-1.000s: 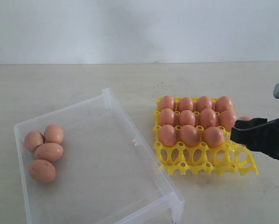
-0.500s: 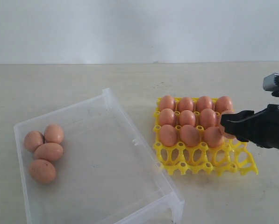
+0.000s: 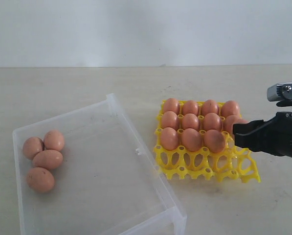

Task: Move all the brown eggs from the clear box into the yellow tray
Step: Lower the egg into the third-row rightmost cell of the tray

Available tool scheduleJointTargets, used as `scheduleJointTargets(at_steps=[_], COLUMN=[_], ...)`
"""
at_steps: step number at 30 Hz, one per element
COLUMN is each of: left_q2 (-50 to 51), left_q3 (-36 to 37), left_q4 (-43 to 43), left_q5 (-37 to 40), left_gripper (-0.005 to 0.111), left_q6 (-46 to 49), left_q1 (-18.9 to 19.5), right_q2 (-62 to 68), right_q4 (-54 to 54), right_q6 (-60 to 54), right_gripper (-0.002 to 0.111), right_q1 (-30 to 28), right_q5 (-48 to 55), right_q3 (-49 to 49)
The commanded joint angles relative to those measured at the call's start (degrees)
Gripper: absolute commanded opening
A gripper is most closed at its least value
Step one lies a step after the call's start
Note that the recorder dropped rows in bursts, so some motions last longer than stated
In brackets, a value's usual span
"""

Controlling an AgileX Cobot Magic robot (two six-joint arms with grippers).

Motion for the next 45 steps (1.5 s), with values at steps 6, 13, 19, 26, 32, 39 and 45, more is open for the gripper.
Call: scheduleJointTargets(at_steps=[6,13,19,26,32,39,45], left_q2=[-0.15,-0.15,-0.15,-0.15,-0.15,-0.15,-0.15], left_q3=[0.21,0.21,0.21,0.21,0.21,0.21,0.21], left_q4=[-0.4,-0.4,-0.4,-0.4,-0.4,-0.4,-0.4], left_q5=[-0.44,-0.44,-0.44,-0.44,-0.44,-0.44,-0.44], left_gripper=[0.004,0.004,0.004,0.004,0.004,0.004,0.004], left_q6=[-0.03,-0.03,-0.03,-0.03,-0.03,-0.03,-0.03], left_q1=[-0.17,-0.17,-0.17,-0.17,-0.17,-0.17,-0.17], right_q2=[1.66,1.66,1.66,1.66,1.45,1.43,1.33], right_q4=[0.92,-1.66,-1.23,-1.05,-1.05,0.7,1.03], right_q6=[-2.41,-2.81,-3.03,-3.44,-3.44,-2.98,0.59], right_gripper=[0.0,0.008,0.04,0.041,0.041,0.04,0.04], right_q1=[-0.32,-0.32,-0.32,-0.32,-0.32,-0.32,-0.32], right_q5=[-3.16,-3.16,-2.22,-1.38,-1.74,-4.01,-4.05], right_q3=[-0.13,-0.13,-0.13,-0.13,-0.13,-0.13,-0.13])
